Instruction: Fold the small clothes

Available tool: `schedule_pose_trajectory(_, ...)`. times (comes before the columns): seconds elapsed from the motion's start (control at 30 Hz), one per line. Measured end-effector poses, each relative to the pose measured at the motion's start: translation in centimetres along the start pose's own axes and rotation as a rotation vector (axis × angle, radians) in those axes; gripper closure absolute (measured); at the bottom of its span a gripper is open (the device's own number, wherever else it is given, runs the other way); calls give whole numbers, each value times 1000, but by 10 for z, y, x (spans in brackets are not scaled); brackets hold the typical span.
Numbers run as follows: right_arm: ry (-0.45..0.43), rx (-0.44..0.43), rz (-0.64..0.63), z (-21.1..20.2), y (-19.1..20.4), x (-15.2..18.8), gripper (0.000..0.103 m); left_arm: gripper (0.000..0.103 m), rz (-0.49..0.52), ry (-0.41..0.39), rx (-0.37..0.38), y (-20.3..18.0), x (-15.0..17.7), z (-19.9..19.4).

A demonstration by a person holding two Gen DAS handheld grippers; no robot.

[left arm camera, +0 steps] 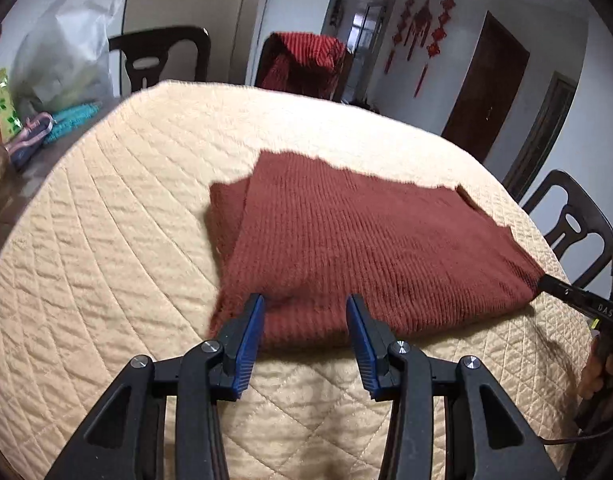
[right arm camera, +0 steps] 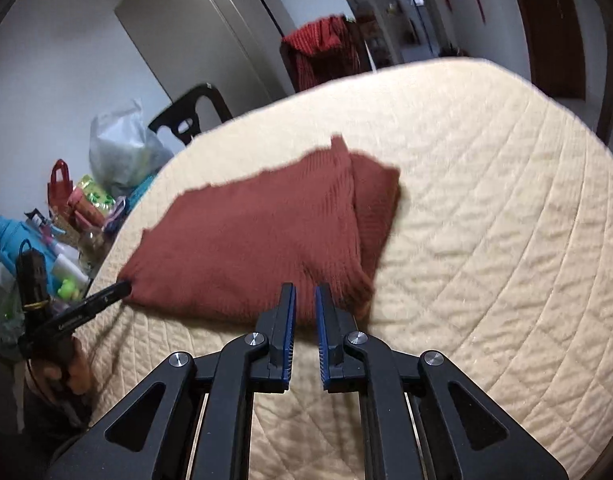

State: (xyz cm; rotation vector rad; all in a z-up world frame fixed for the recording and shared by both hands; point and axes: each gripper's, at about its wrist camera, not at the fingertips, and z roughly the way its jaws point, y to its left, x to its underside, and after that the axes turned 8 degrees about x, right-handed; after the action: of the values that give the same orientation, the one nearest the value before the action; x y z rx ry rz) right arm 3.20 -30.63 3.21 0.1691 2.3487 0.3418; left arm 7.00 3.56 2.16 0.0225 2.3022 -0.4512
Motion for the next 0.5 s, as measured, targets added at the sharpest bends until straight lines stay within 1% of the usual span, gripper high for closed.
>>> schedule_pose_trajectory(0.07,8,40,15,3,-7,-3,94,57,-13,-19,15,3,-2,-3)
schedule_pose_trajectory(0.13,57,78,50,16,-15,0,94,58,-46,8,8,9,-1,5)
schedule_pose_trajectory(0.17,62,59,79,20,-21,2,94,60,-59,31,4,12,2,10)
schedule_pose_trajectory(0.2,55,52,92,20,-24,4,94,61,-70,40,12,14,3,12)
schedule_pose_trajectory(0.23,60,98,97,20,-27,5,94,61,-76,31,15,15,3,10)
schedule_pose_trajectory(0.27,64,100,103,22,-29,6,94,63,-81,32,12,16,3,11)
schedule_pose_trajectory(0.33,67,78,121,22,-34,6,94,63,-86,33,15,17,4,11)
schedule_pose_trajectory(0.43,51,102,83,17,-26,4,94,63,-77,28,10,15,4,9)
schedule_pose_trajectory(0.5,13,109,60,6,-20,2,94,63,-68,17,8,12,4,4)
